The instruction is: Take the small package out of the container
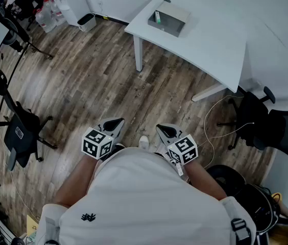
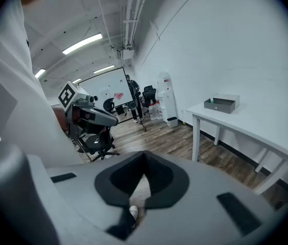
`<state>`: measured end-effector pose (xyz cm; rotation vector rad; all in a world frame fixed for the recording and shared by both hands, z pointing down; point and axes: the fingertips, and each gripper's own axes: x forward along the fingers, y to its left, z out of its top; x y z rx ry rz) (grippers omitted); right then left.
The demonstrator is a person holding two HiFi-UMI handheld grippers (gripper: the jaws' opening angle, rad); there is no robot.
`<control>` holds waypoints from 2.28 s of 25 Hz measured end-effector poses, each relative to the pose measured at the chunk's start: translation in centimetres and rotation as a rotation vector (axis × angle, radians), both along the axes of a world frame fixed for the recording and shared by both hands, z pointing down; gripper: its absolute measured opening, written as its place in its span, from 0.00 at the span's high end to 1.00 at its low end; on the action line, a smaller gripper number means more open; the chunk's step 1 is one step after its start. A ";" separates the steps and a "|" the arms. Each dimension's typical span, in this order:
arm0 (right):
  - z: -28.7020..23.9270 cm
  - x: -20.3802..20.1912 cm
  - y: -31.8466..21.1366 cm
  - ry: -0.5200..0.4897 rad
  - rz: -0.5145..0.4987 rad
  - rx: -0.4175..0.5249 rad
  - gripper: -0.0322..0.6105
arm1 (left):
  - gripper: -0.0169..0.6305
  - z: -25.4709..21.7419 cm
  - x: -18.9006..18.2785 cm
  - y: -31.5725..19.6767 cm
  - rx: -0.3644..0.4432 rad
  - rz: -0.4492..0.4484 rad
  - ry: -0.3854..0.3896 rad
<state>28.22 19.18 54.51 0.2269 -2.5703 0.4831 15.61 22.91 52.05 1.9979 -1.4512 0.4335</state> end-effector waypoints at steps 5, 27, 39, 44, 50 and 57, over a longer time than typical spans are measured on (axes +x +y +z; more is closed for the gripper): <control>-0.3 0.0 -2.7 -0.015 -0.003 0.022 0.94 | 0.96 -0.9 -0.5 -2.4 0.033 -0.041 -0.005; -0.5 -14.7 -14.8 0.006 0.243 0.046 0.93 | 0.96 -2.0 -14.9 -14.8 0.111 0.177 0.035; -1.7 -22.2 -23.6 0.018 0.378 0.093 0.88 | 0.96 -1.1 -23.8 -18.1 0.088 0.188 0.059; -0.8 -23.6 -30.2 0.039 0.409 0.109 0.85 | 0.96 -1.2 -24.7 -21.4 0.085 0.187 0.065; -0.5 -25.1 -40.1 0.039 0.434 0.138 0.82 | 0.96 -2.0 -25.7 -27.2 0.083 0.170 0.039; 1.5 -26.6 -51.1 0.075 0.470 0.151 0.75 | 0.96 -2.8 -26.8 -33.8 0.069 0.137 0.011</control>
